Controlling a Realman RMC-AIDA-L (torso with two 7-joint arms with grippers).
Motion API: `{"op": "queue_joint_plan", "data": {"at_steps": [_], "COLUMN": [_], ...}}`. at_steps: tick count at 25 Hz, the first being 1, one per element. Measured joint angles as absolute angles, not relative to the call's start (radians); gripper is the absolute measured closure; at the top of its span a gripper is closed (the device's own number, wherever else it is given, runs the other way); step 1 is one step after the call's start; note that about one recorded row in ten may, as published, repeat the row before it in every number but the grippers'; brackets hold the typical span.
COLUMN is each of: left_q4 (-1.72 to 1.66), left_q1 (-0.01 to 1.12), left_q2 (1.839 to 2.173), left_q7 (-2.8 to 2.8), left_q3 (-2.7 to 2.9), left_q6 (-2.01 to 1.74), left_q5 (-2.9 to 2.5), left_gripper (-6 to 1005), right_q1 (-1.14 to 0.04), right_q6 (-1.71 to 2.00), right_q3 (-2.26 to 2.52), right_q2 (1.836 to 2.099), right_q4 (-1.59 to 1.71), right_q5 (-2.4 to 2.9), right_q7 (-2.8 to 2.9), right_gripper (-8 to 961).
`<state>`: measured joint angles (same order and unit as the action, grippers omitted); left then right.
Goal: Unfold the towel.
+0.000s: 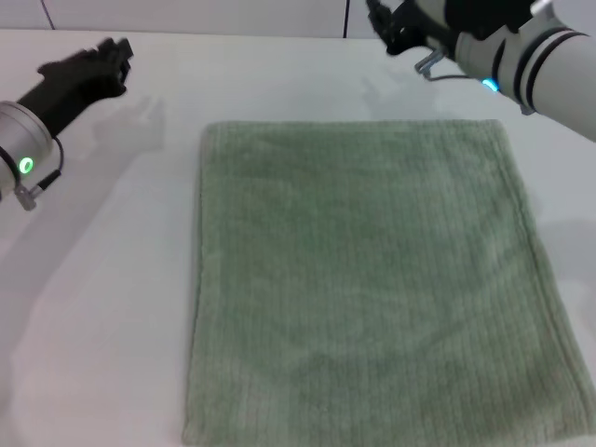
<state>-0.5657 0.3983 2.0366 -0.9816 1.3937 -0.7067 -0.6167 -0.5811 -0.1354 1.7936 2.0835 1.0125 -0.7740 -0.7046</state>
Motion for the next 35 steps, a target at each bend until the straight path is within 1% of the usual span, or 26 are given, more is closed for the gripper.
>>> {"op": "queue_joint_plan", "data": {"at_steps": [2, 6, 7, 10, 11, 12, 14, 16, 17, 19, 24, 28, 35], "left_q4": [-0.568, -0.567, -0.565, -0.562, -0.561, -0.554, -0.549, -0.533, -0.51, -0.5, -0.447, -0.417, -0.409], "left_q1": [0.387, 0.381, 0.38, 0.38, 0.38, 0.383, 0.385, 0.39, 0.393, 0.394, 0.391, 0.364, 0.337], "left_q2": [2.044, 2.054, 2.057, 2.061, 2.063, 2.067, 2.068, 2.069, 2.069, 2.069, 2.068, 2.07, 2.066], "left_q7": [-0.935, -0.871, -0.854, -0.814, -0.803, -0.778, -0.767, -0.745, -0.716, -0.704, -0.643, -0.583, -0.539], "left_q3": [1.341, 1.287, 1.276, 1.255, 1.248, 1.229, 1.223, 1.214, 1.212, 1.212, 1.211, 1.218, 1.22], "left_q6": [-0.761, -0.82, -0.832, -0.858, -0.86, -0.865, -0.867, -0.879, -0.903, -0.915, -0.973, -1.062, -1.145], "left_q5": [-0.617, -0.616, -0.614, -0.608, -0.606, -0.6, -0.594, -0.569, -0.53, -0.514, -0.451, -0.389, -0.343], "left_gripper": [796, 720, 701, 643, 624, 605, 567, 484, 442, 359, 191, 191, 191], "right_q1": [-0.571, -0.566, -0.561, -0.551, -0.543, -0.531, -0.529, -0.526, -0.525, -0.525, -0.529, -0.539, -0.541], "right_q6": [-0.04, 0.042, 0.121, 0.213, 0.275, 0.417, 0.473, 0.582, 0.659, 0.693, 0.865, 0.998, 1.036], "right_q3": [1.8, 1.807, 1.824, 1.85, 1.872, 1.929, 1.952, 1.993, 2.006, 2.009, 2.054, 2.11, 2.134], "right_q2": [2.083, 2.083, 2.083, 2.083, 2.084, 2.086, 2.086, 2.087, 2.087, 2.087, 2.086, 2.086, 2.087], "right_q4": [0.991, 0.958, 0.929, 0.907, 0.893, 0.853, 0.835, 0.789, 0.749, 0.731, 0.604, 0.508, 0.485], "right_q5": [-0.793, -0.8, -0.826, -0.856, -0.868, -0.876, -0.876, -0.876, -0.873, -0.872, -0.871, -0.871, -0.869], "right_q7": [-0.698, -0.695, -0.694, -0.693, -0.691, -0.669, -0.651, -0.593, -0.53, -0.498, -0.326, -0.254, -0.242], "right_gripper": [650, 491, 451, 373, 347, 320, 268, 216, 209, 194, 173, 173, 173]}}
